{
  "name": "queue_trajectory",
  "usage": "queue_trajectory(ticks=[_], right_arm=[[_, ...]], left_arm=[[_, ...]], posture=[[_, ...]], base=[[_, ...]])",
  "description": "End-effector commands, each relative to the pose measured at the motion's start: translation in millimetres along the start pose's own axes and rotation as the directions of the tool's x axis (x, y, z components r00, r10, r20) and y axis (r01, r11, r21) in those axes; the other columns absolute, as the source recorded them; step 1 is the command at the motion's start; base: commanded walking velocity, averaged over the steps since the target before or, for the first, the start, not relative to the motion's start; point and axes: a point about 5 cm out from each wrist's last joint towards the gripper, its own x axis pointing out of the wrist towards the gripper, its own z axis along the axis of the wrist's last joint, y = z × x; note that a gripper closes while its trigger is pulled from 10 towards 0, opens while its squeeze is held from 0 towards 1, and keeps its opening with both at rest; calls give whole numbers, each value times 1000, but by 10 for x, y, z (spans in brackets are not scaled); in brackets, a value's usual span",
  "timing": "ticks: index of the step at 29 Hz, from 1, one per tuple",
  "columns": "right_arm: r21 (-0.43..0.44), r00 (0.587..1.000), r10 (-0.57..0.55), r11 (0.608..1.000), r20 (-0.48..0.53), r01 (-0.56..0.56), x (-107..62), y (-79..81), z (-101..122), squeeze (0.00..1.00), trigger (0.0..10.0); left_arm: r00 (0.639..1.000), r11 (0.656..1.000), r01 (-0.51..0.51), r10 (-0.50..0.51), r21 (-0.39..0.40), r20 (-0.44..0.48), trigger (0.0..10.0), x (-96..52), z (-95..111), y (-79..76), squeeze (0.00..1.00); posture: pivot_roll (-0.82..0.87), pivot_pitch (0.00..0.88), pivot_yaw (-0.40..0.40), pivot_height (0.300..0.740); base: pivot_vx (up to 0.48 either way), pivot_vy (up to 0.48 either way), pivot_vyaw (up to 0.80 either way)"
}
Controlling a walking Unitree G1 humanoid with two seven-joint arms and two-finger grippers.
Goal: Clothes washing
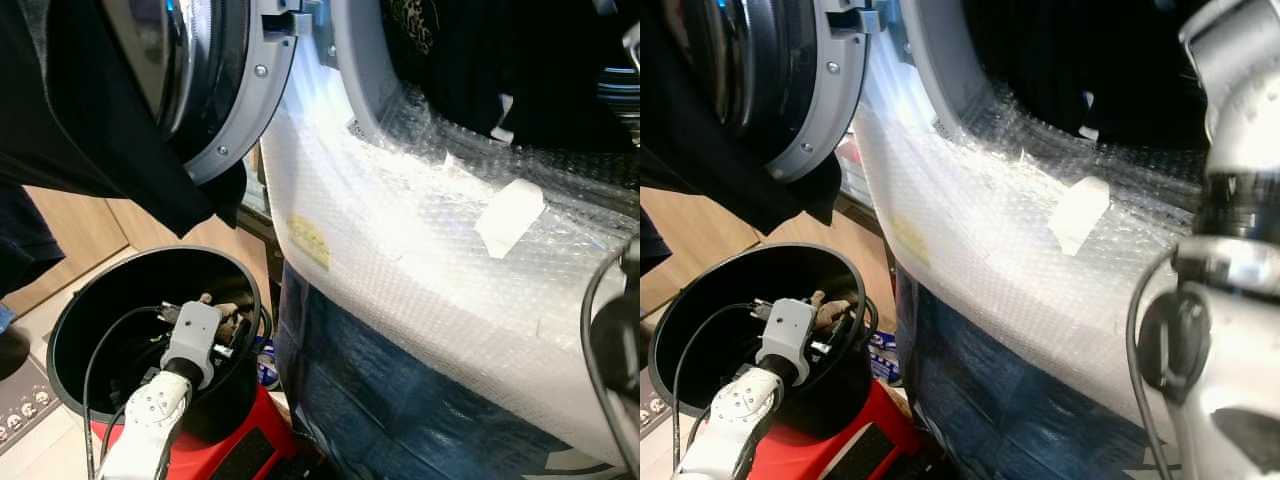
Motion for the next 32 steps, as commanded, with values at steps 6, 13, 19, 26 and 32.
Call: queue_trajectory(ticks=[6, 13, 19, 26, 32], right_arm=[[32, 926, 350, 933, 139, -358, -314, 634, 62, 0, 10000], [15, 962, 261, 965, 79, -263, -244, 658, -48, 0, 10000], [-109, 999, -1, 994, 38, 5, -9, 342, 3, 0, 10000], [-321, 862, -506, 816, 5, 481, 194, -346, 115, 0, 10000], [-504, 516, -839, 375, 172, 778, -117, -845, 342, 0, 10000]], left_arm=[[999, 999, 37, -37, -8, -15, 10000, -4, -45, -88, 0], [999, 999, 46, -46, -8, -14, 10000, 9, -38, -103, 0], [999, 999, 51, -51, -8, -10, 10000, 26, -26, -118, 0], [998, 998, 57, -57, -6, -13, 10000, 35, -31, -135, 0], [998, 998, 57, -57, -11, -11, 10000, 40, -32, -165, 0]], posture=[[-1, 115, -16, 740], [-15, 115, -9, 740], [-9, 111, -11, 740], [-13, 104, -14, 740], [-9, 105, -28, 740]], base=[[0, 0, 0], [0, 0, 0], [0, 0, 0], [0, 0, 0], [0, 0, 0]])
